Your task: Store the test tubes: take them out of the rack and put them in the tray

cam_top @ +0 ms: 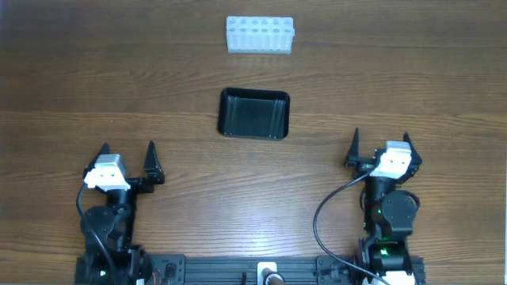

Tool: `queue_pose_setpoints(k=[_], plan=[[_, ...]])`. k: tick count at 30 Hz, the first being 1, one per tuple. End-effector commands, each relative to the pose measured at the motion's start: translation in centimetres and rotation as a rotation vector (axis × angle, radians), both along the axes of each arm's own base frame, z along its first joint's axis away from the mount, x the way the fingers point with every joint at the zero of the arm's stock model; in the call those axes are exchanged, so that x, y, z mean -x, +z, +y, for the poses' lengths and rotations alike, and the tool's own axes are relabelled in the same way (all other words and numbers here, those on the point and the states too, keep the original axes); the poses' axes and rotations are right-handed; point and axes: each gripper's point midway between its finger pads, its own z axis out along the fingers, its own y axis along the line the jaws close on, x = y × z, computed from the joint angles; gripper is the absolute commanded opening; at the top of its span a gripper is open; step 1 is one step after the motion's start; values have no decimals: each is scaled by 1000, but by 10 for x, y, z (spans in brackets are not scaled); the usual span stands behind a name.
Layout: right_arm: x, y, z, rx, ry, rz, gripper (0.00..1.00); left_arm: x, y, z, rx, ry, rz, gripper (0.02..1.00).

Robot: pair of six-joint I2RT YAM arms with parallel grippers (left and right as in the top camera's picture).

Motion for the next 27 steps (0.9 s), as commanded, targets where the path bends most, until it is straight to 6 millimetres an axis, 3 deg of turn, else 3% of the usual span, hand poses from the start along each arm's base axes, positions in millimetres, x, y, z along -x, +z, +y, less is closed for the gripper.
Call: queue_pose_setpoints(k=[1,6,10,27], plan=[[10,-4,-3,1,-13,11,993,0,-2,1,-13,4,4,998],[23,-27,-3,3,-12,100,991,0,-2,1,-13,4,4,996],[27,-9,-3,2,-13,20,993,0,-2,1,-13,4,4,998],[27,-12,-3,2,-9,33,991,0,-2,1,-13,4,4,998]])
